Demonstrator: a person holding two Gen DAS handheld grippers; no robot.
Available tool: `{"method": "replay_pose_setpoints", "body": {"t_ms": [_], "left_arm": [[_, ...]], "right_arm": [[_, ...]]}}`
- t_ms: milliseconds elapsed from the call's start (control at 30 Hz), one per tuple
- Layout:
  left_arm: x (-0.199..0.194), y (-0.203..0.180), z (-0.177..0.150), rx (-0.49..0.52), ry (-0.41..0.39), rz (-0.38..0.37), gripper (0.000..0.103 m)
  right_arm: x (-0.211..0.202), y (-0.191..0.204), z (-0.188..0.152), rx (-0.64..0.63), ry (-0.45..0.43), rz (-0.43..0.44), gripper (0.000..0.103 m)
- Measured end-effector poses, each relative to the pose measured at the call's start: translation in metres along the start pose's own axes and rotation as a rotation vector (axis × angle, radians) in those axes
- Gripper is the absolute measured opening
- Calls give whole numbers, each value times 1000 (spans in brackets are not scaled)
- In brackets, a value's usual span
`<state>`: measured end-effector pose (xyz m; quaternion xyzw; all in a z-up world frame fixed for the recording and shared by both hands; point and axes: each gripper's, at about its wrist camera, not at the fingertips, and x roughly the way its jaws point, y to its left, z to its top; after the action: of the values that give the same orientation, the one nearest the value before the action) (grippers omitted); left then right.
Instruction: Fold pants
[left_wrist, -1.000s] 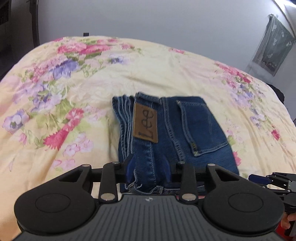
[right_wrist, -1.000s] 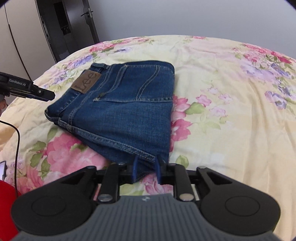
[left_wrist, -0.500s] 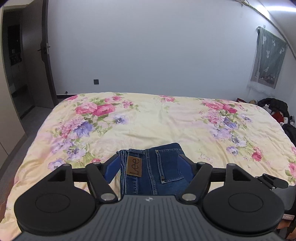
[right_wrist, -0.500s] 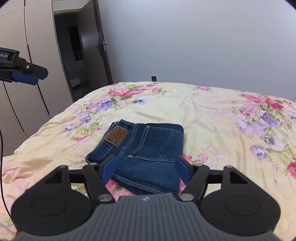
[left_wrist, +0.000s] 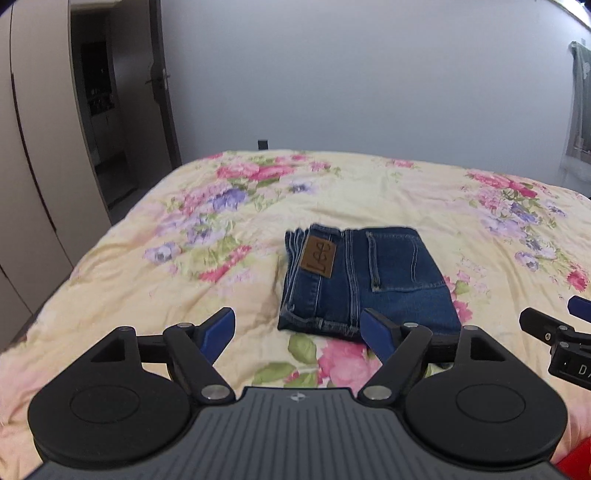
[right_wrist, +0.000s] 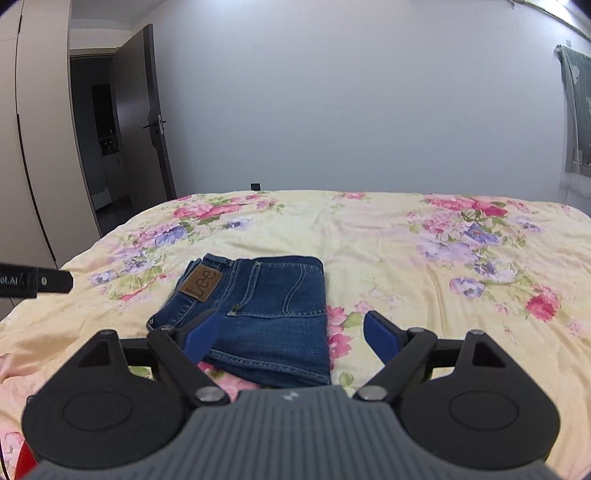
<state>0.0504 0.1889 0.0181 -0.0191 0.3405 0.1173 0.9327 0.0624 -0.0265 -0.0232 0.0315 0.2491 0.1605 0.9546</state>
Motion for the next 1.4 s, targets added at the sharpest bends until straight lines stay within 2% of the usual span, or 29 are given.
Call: {"method": "replay_pose_setpoints", "body": {"t_ms": [167,333,733,1400], "left_arm": [[19,-9,-20,-15,70,-11,90],[28,-26,-28,17,99,-17,90],[27,-43,-24,50,88,-28,90],[27,-44,-24,57,88,-29,90]], "right_arm": [[14,8,-21,-40,53,-21,82],[21,6,-30,-24,87,-14,82],[17,2,-30,-18,70,-22,82],[8,3,-28,-27,48,-23,82]]}}
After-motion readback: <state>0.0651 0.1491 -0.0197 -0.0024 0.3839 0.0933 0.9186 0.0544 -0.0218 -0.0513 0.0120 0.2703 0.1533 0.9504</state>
